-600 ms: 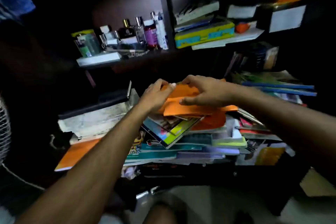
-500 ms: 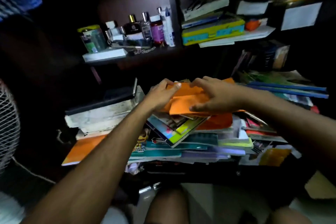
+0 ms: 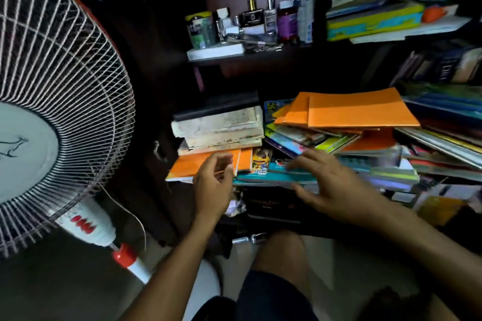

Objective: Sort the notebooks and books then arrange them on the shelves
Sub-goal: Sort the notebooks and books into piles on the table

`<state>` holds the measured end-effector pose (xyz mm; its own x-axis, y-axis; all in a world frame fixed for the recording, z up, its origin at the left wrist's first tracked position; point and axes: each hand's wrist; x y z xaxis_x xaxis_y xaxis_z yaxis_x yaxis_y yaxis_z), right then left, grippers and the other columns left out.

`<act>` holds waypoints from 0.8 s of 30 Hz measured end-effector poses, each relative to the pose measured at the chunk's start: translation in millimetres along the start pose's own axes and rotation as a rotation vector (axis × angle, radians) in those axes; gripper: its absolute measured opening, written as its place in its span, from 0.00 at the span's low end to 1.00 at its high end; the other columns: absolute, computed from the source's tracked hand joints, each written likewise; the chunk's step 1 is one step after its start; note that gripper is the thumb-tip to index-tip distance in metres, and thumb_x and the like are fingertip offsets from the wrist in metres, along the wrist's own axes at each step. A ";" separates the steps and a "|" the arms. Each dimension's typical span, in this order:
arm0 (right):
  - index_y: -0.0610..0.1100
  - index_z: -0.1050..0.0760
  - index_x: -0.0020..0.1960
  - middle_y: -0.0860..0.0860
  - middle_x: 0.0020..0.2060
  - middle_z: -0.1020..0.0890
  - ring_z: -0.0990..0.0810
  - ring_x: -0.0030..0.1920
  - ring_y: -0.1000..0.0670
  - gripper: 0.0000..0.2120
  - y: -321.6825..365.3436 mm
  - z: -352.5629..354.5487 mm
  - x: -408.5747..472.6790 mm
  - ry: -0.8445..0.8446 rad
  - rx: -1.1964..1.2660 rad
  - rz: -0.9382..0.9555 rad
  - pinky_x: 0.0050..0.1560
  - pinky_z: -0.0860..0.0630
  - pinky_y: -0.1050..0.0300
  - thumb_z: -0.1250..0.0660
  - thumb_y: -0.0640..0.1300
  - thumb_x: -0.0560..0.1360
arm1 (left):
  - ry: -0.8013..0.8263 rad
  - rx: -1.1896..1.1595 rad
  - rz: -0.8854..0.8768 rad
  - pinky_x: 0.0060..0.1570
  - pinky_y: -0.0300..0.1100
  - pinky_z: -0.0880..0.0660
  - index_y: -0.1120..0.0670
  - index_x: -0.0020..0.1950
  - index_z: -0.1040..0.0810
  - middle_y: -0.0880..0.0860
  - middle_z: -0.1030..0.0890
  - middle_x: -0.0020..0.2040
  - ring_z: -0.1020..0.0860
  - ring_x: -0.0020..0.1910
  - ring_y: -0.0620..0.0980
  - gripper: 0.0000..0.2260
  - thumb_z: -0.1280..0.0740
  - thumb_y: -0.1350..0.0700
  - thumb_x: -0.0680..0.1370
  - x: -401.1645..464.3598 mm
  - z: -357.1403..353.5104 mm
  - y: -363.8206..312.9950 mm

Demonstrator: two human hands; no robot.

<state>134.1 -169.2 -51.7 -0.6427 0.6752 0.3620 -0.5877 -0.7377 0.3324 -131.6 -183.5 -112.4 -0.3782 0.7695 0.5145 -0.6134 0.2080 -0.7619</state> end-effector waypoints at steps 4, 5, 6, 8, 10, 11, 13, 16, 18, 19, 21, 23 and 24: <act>0.50 0.27 0.67 0.53 0.58 0.25 0.28 0.60 0.51 0.17 11.2 -46.3 -12.4 0.081 0.013 -0.015 0.61 0.29 0.53 0.36 0.54 0.80 | -0.119 0.050 -0.030 0.49 0.37 0.24 0.53 0.54 0.20 0.48 0.17 0.49 0.19 0.47 0.45 0.11 0.31 0.66 0.76 -16.1 18.2 22.5; 0.50 0.28 0.67 0.53 0.59 0.25 0.28 0.60 0.51 0.17 13.0 -54.5 -11.5 0.098 -0.008 -0.020 0.61 0.29 0.54 0.36 0.54 0.80 | -0.135 0.016 0.044 0.49 0.39 0.23 0.53 0.53 0.20 0.48 0.17 0.48 0.19 0.46 0.46 0.10 0.31 0.65 0.77 -19.4 18.5 28.8; 0.50 0.28 0.68 0.53 0.59 0.25 0.28 0.60 0.51 0.18 15.5 -61.8 -10.1 0.098 -0.029 -0.026 0.61 0.30 0.54 0.36 0.54 0.80 | -0.159 -0.062 0.156 0.48 0.40 0.23 0.54 0.53 0.21 0.49 0.18 0.47 0.19 0.45 0.48 0.08 0.31 0.65 0.77 -23.8 18.3 32.8; 0.50 0.30 0.69 0.52 0.60 0.26 0.28 0.60 0.50 0.20 22.3 -71.7 -6.1 0.072 -0.047 -0.056 0.61 0.30 0.54 0.36 0.54 0.79 | -0.224 -0.278 0.424 0.52 0.47 0.22 0.56 0.55 0.26 0.51 0.20 0.48 0.21 0.46 0.50 0.08 0.30 0.63 0.78 -31.1 16.2 39.6; 0.50 0.33 0.71 0.52 0.60 0.27 0.28 0.60 0.49 0.22 27.3 -76.6 -4.4 0.067 -0.055 -0.089 0.61 0.30 0.52 0.36 0.55 0.79 | -0.258 -0.449 0.615 0.58 0.54 0.22 0.57 0.61 0.30 0.52 0.22 0.52 0.21 0.48 0.47 0.13 0.30 0.61 0.79 -33.4 13.9 43.6; 0.50 0.34 0.71 0.53 0.61 0.28 0.29 0.61 0.49 0.23 29.0 -78.4 -3.4 0.074 -0.064 -0.096 0.62 0.30 0.52 0.36 0.55 0.79 | -0.234 -0.531 0.677 0.60 0.56 0.22 0.56 0.64 0.32 0.53 0.22 0.54 0.21 0.49 0.46 0.15 0.31 0.60 0.80 -32.1 13.8 44.9; 0.51 0.36 0.73 0.52 0.65 0.30 0.30 0.64 0.49 0.26 30.0 -80.6 -0.2 0.106 -0.113 -0.092 0.66 0.31 0.51 0.36 0.56 0.79 | -0.173 -0.712 0.787 0.60 0.58 0.22 0.56 0.68 0.34 0.56 0.22 0.57 0.20 0.50 0.48 0.17 0.33 0.59 0.81 -27.2 13.5 45.5; 0.49 0.40 0.77 0.50 0.74 0.36 0.38 0.74 0.47 0.30 28.5 -83.4 7.2 0.144 -0.202 -0.093 0.75 0.38 0.49 0.36 0.55 0.78 | -0.168 -0.843 0.882 0.50 0.53 0.18 0.57 0.71 0.35 0.60 0.22 0.61 0.19 0.50 0.51 0.19 0.35 0.60 0.82 -21.0 11.4 42.2; 0.48 0.42 0.79 0.48 0.77 0.40 0.44 0.78 0.46 0.32 28.3 -85.9 14.8 0.133 -0.251 -0.091 0.78 0.44 0.48 0.36 0.54 0.79 | -0.194 -0.819 0.876 0.45 0.48 0.18 0.57 0.70 0.36 0.59 0.23 0.60 0.19 0.49 0.49 0.19 0.34 0.61 0.81 -21.0 7.9 34.9; 0.48 0.44 0.79 0.48 0.78 0.41 0.46 0.79 0.46 0.32 27.7 -86.9 18.7 0.128 -0.281 -0.089 0.78 0.46 0.48 0.37 0.54 0.79 | -0.201 -0.772 0.849 0.44 0.46 0.19 0.57 0.69 0.35 0.57 0.23 0.58 0.20 0.48 0.48 0.18 0.33 0.61 0.81 -23.2 4.4 30.6; 0.48 0.47 0.81 0.48 0.80 0.44 0.49 0.80 0.45 0.34 23.5 -88.0 24.2 0.134 -0.333 -0.106 0.78 0.48 0.47 0.38 0.53 0.80 | -0.206 -0.631 0.765 0.40 0.42 0.21 0.54 0.64 0.33 0.52 0.21 0.53 0.21 0.44 0.44 0.17 0.30 0.59 0.79 -30.1 -5.2 23.3; 0.49 0.49 0.81 0.48 0.80 0.46 0.49 0.80 0.45 0.35 14.5 -86.8 23.7 0.156 -0.357 -0.152 0.77 0.46 0.45 0.38 0.54 0.80 | -0.192 -0.524 0.662 0.42 0.45 0.20 0.48 0.59 0.31 0.51 0.19 0.52 0.20 0.43 0.45 0.15 0.28 0.55 0.78 -37.2 -16.6 17.8; 0.50 0.48 0.81 0.48 0.80 0.45 0.46 0.79 0.45 0.35 8.1 -86.0 21.0 0.158 -0.370 -0.164 0.76 0.44 0.44 0.37 0.54 0.79 | -0.179 -0.484 0.612 0.45 0.49 0.18 0.44 0.56 0.30 0.50 0.19 0.52 0.19 0.44 0.45 0.14 0.27 0.52 0.77 -39.2 -20.7 15.7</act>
<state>73.6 -161.1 -116.3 -0.5766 0.7963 0.1828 -0.8064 -0.5906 0.0295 -112.1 -197.8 -152.7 -0.6812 0.7316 -0.0259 0.0925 0.0509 -0.9944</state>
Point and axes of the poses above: each hand's wrist, its own x-axis towards the middle knuckle, its own z-axis out of the back of the hand, y = z × x
